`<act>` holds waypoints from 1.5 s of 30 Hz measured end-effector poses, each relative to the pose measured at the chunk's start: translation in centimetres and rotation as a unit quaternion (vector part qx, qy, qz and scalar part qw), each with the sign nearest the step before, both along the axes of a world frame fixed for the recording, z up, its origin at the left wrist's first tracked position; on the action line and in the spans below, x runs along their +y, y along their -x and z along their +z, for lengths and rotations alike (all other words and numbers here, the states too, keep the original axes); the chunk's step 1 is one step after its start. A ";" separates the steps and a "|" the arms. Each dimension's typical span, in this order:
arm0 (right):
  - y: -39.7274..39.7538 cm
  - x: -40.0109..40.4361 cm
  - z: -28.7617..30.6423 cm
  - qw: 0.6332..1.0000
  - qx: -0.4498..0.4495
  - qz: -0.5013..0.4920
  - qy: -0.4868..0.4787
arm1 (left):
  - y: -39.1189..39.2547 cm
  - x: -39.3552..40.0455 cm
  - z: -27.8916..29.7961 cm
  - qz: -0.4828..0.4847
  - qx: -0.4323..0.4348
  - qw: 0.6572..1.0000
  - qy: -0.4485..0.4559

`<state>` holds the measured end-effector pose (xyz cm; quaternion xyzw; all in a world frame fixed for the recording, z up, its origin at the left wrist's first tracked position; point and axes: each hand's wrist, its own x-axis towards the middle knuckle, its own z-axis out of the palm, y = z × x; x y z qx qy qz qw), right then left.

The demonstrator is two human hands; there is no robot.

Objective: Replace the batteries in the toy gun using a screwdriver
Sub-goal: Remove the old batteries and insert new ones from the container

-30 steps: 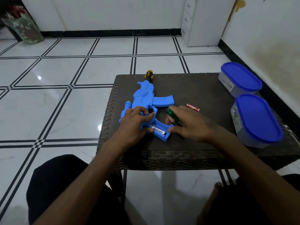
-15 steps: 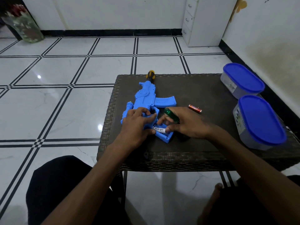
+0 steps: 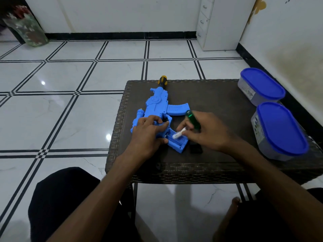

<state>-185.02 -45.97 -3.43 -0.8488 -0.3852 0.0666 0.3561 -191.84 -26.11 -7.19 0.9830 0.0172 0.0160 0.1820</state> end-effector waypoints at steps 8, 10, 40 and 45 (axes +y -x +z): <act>-3.3 -4.8 -1.7 0.977 -0.046 -0.206 0.033 | -0.1 0.2 -0.4 0.002 -0.010 1.000 0.006; -3.5 -5.0 -2.6 0.968 -0.052 -0.240 0.046 | 0.2 0.2 -0.4 0.001 -0.040 0.999 0.002; 2.5 -0.9 0.6 0.980 -0.028 -0.189 -0.052 | 1.8 -0.4 2.0 0.109 -0.197 0.971 -0.085; 2.6 -0.9 0.5 0.981 -0.029 -0.178 -0.071 | 1.7 0.5 0.7 0.140 -0.132 0.981 0.008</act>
